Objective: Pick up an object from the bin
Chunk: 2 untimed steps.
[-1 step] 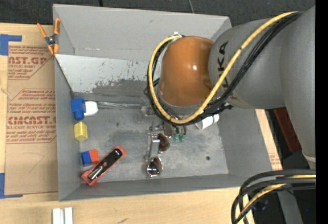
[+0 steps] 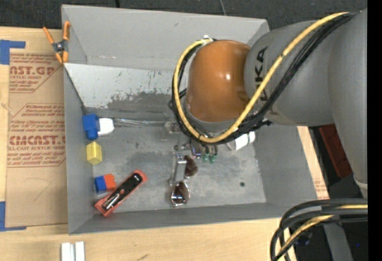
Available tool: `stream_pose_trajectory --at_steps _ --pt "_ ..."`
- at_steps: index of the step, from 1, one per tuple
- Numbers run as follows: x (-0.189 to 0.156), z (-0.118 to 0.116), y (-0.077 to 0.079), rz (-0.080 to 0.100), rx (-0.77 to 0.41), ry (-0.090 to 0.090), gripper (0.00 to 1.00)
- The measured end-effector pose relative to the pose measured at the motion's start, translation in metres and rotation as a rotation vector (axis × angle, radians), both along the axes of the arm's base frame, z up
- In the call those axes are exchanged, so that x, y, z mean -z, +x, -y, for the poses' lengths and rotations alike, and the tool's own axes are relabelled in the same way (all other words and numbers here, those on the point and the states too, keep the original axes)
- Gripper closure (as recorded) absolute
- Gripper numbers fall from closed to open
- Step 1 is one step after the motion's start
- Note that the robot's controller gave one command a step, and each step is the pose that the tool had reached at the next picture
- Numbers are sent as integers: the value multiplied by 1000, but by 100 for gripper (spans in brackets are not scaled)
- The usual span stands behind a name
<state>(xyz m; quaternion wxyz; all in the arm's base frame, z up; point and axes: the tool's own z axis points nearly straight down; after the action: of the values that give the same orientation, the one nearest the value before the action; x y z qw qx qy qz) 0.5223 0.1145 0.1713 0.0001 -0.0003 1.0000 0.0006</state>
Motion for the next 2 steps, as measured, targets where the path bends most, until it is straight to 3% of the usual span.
stream_pose_trajectory --at_steps 1,2 --pt "18 26 -14 -2 32 1 0" --pt "37 43 -2 -1 94 0 0"
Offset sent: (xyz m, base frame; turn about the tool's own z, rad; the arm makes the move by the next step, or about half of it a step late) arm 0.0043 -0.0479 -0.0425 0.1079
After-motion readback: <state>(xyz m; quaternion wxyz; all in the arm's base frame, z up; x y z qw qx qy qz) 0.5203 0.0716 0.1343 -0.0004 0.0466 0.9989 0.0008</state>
